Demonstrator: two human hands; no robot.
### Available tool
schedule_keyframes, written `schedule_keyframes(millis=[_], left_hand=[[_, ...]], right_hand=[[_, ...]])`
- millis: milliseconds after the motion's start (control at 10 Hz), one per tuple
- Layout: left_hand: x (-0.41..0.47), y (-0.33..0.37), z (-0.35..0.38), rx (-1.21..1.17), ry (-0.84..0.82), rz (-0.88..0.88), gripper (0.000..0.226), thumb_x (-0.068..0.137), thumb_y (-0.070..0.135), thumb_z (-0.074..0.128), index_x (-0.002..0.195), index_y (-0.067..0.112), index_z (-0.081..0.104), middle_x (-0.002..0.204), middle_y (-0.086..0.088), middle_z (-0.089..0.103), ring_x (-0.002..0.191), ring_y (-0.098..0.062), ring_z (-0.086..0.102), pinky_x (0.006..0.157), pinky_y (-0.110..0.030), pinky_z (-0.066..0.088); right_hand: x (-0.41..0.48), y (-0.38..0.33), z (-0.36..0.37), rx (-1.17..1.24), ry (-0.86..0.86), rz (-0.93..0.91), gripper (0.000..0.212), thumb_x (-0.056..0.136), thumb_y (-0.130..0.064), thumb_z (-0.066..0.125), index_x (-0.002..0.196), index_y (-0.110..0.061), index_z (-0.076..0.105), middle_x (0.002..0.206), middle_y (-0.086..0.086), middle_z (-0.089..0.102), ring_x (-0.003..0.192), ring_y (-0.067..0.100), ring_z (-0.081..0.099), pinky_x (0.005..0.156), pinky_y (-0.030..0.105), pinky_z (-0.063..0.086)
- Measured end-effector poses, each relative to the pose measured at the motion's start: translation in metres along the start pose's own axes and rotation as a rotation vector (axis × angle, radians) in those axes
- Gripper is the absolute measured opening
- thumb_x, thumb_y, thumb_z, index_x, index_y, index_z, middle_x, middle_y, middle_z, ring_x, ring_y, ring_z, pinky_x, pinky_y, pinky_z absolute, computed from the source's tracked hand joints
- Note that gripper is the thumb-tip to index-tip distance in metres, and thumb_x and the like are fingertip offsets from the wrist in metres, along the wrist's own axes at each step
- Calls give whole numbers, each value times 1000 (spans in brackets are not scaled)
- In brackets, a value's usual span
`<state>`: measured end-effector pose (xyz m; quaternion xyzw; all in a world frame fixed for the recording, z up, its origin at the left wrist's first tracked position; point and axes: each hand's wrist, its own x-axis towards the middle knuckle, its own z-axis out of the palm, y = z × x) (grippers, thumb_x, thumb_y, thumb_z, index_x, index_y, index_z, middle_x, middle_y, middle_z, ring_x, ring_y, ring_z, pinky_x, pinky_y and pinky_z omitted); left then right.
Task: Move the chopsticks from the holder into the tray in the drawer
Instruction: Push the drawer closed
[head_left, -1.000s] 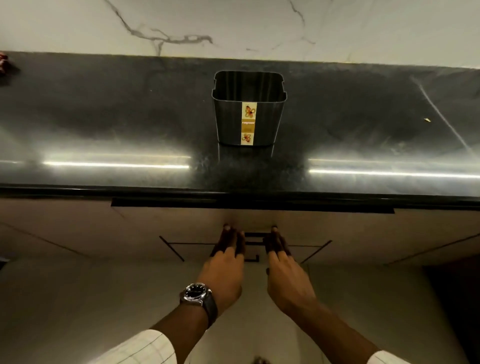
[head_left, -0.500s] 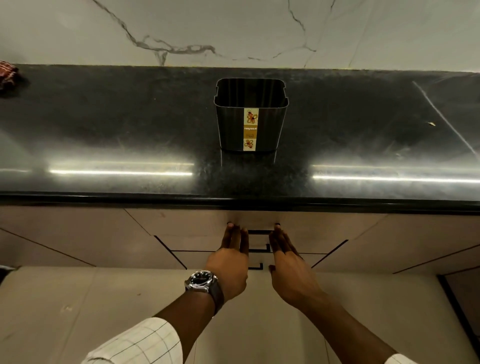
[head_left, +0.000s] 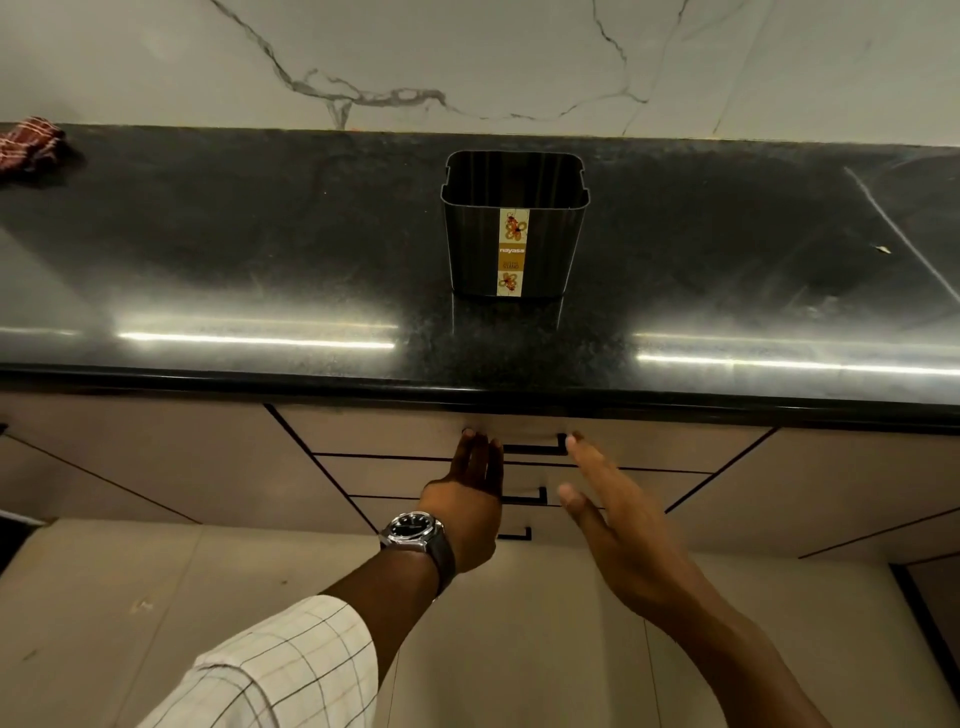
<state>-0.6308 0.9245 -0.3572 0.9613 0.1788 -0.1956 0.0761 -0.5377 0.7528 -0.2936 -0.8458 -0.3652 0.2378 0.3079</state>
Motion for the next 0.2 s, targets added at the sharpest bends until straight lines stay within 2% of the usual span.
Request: schedule_keyframes(millis=[100,200], left_hand=[[4,0,2,5,-23,-4,89,102,24,45,156,8,-24,164,-18,-29,154,-35,-13,105,-41,47],[5,1,-4,25,-44,-29,91,100,27,47,157,6,-20,165,-18,-26,154,-33,-18,107,-47,47]], right_hand=[[-18,-23,-22,223,206,-53,52,104,-50,32,155,-38,26,162,-21,30,142,-19,28,114,7,30],[-57,-57,-67,583,372,-148,52,99,-52,38,147,-34,47,149,-29,49,133,-17,46,105,1,36]])
